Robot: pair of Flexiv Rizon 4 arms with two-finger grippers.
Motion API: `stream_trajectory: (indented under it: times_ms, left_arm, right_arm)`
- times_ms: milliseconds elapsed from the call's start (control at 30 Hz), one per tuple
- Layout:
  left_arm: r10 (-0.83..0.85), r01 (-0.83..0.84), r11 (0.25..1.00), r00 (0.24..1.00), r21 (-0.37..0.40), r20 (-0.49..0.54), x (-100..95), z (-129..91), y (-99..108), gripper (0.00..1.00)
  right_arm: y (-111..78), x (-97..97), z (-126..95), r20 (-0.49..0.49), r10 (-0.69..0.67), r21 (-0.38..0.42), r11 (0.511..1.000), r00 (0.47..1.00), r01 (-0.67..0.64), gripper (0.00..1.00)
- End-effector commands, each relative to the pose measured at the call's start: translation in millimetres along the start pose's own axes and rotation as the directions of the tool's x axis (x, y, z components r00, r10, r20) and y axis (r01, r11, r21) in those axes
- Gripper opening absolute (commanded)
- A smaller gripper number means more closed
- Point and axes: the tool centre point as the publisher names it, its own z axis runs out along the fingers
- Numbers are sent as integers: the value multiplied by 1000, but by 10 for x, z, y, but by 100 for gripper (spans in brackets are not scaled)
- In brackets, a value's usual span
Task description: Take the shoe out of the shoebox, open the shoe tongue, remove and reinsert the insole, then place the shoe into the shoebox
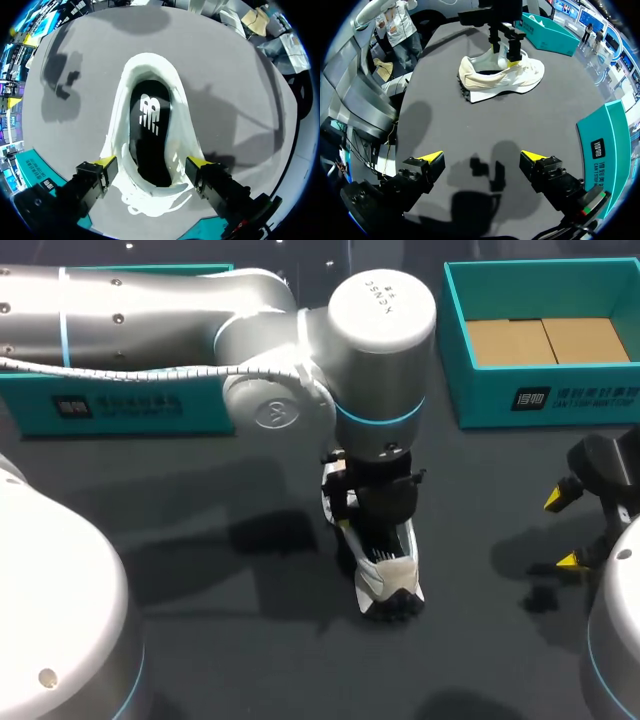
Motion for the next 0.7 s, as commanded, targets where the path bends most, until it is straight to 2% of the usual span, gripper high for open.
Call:
stream_trajectory:
  times_ms: [33,400,700]
  left_arm:
    - [1,-1,1000,1000,13,-3,-7,-22,71,93]
    - [-4,4,999,1000,46,-4,18,-107,220,92]
    - [-14,13,998,1000,56,18,85,-342,484,86]
  right_arm:
    - [3,22,2,4,1,3,1000,1000,-1,100]
    - [3,22,2,4,1,3,1000,1000,-1,100]
    - [3,22,2,4,1,3,1000,1000,-1,100]
